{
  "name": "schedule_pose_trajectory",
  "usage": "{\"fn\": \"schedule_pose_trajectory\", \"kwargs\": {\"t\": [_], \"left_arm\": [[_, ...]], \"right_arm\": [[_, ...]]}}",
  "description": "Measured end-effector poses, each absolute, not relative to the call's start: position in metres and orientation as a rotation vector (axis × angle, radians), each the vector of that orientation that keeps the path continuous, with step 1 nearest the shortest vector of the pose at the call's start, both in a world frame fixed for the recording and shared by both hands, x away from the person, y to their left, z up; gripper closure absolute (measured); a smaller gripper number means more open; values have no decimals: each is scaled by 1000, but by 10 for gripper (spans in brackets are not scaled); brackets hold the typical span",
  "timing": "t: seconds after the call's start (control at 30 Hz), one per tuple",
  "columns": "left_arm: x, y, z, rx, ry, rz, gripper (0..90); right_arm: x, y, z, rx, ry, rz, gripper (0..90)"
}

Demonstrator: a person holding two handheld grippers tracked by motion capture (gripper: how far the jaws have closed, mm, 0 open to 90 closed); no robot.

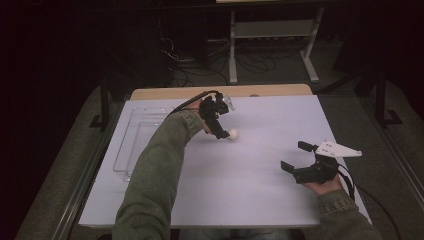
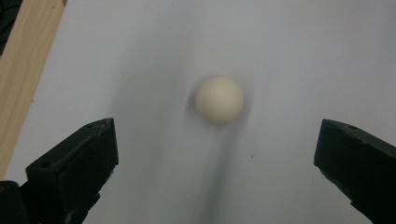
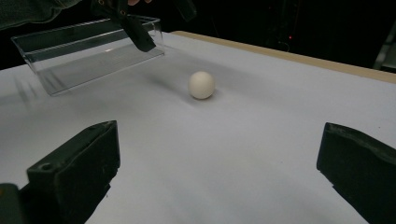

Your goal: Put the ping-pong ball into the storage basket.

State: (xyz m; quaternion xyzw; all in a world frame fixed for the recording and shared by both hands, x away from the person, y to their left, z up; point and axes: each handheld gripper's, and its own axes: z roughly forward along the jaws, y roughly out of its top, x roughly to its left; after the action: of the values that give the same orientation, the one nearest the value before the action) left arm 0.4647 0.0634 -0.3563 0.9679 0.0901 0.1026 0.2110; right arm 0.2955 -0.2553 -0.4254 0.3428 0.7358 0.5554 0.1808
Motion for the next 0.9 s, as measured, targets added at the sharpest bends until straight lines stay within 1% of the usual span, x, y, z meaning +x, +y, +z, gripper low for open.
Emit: {"fn": "schedule_pose_trajectory", "kwargs": {"t": [0.33, 0.53, 0.9], "left_arm": [[469, 57, -369, 2688, 234, 259, 0], [476, 51, -383, 2698, 233, 226, 0], [481, 43, -396, 2721, 236, 211, 0]], "right_arm": [[295, -256, -426, 975, 2074, 1567, 0], [296, -260, -426, 991, 2060, 1576, 0], [296, -260, -426, 989, 2061, 1581, 0]]}}
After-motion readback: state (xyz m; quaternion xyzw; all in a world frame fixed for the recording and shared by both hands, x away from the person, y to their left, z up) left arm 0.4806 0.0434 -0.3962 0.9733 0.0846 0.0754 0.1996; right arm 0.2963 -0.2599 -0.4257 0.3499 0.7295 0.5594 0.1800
